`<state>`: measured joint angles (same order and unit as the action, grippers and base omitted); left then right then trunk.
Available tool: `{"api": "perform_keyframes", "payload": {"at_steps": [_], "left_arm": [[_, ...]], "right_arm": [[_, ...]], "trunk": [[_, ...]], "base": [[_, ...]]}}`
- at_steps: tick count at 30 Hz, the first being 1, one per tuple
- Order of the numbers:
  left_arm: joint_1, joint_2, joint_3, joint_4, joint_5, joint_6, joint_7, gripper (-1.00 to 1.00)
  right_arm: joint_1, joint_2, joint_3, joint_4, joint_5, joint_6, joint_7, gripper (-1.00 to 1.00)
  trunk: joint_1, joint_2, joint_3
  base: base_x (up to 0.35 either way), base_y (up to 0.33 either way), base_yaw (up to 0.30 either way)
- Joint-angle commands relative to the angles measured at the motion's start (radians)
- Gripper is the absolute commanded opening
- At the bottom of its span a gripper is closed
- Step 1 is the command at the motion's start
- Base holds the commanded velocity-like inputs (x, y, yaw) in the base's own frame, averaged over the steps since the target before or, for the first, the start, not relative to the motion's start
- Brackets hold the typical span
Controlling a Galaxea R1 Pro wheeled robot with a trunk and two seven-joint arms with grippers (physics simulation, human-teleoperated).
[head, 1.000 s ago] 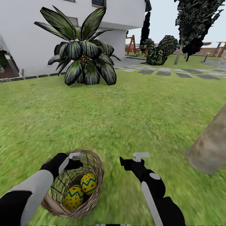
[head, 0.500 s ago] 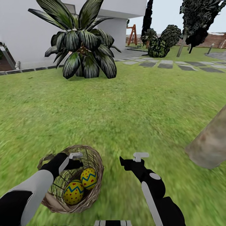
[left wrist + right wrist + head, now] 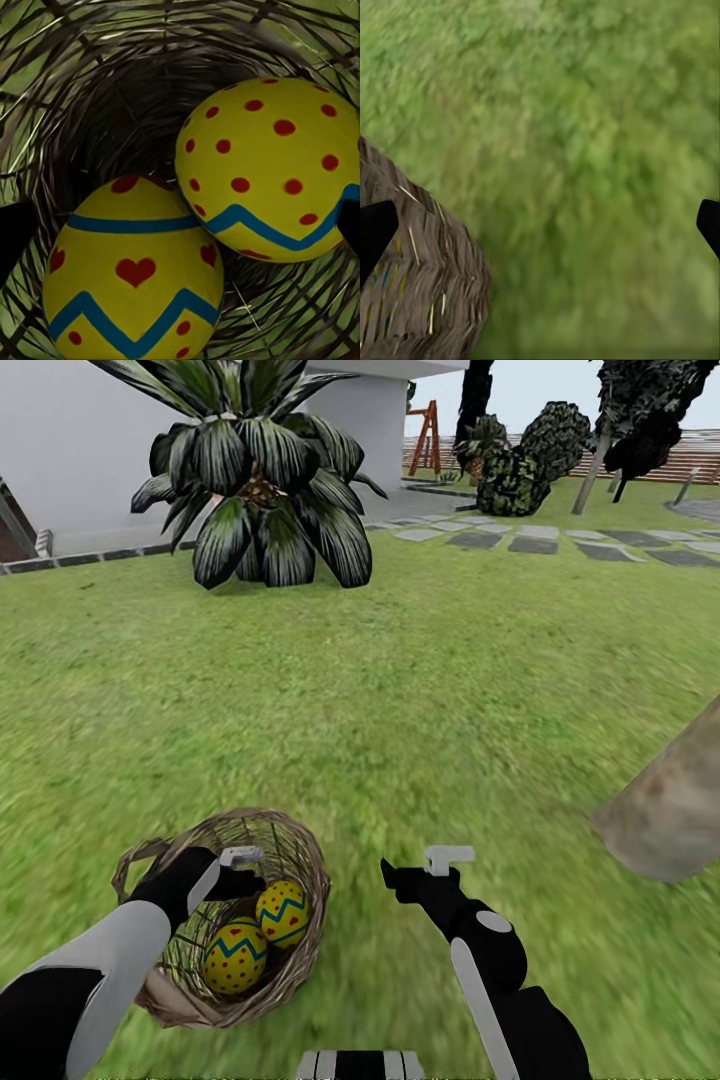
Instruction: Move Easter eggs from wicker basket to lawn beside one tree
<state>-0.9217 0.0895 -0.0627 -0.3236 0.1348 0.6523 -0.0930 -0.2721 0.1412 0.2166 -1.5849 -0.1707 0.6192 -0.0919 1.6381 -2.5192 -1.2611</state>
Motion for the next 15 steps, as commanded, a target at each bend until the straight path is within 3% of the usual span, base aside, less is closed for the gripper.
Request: {"api": "perform_keyframes", "payload": {"at_steps": [1,9,15], "left_arm": [[0.000,0.001,-0.006,-0.002,0.009,0.005,0.001,1.00],[0.000,0.002,-0.008,-0.002,0.010,0.003,-0.019,1.00],[0.001,0.002,-0.016,-0.002,0.011,0.002,-0.062,1.00]], "right_arm": [[-0.001,0.000,0.001,-0.001,-0.010,0.004,-0.010,1.00],[-0.001,0.000,0.001,-0.001,-0.010,0.005,-0.010,1.00],[-0.001,0.000,0.001,-0.001,-0.010,0.004,-0.009,1.00]], "trunk": [[0.000,-0.001,-0.005],[0.004,-0.002,-0.036],[0.004,-0.002,-0.036]], "base": [[0.000,0.000,0.000],[0.000,0.000,0.000],[0.000,0.000,0.000]]}}
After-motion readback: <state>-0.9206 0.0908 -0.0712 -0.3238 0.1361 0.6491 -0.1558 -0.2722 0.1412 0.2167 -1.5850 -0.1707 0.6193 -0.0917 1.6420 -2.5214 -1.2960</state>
